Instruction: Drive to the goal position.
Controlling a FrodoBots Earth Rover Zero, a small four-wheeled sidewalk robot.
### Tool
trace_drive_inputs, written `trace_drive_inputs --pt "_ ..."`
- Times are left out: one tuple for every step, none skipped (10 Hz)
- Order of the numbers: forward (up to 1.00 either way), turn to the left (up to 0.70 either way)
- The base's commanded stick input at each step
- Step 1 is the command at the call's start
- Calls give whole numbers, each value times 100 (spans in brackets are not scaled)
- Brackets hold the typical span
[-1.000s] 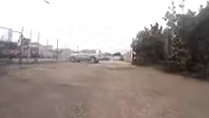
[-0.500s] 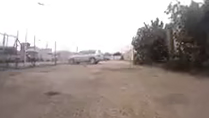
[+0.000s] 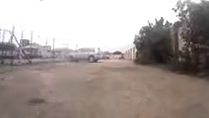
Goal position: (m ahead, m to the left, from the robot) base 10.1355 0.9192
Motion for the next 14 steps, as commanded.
trace_drive_inputs --pt "85 -32" --pt "85 -8" --pt "85 1" --pt "85 1" --pt "85 1" --pt "85 1" --pt "85 1" --pt "85 1" --pt "85 1" --pt "85 1" --pt "85 1" --pt "85 1" --pt "85 1" --pt "85 1"
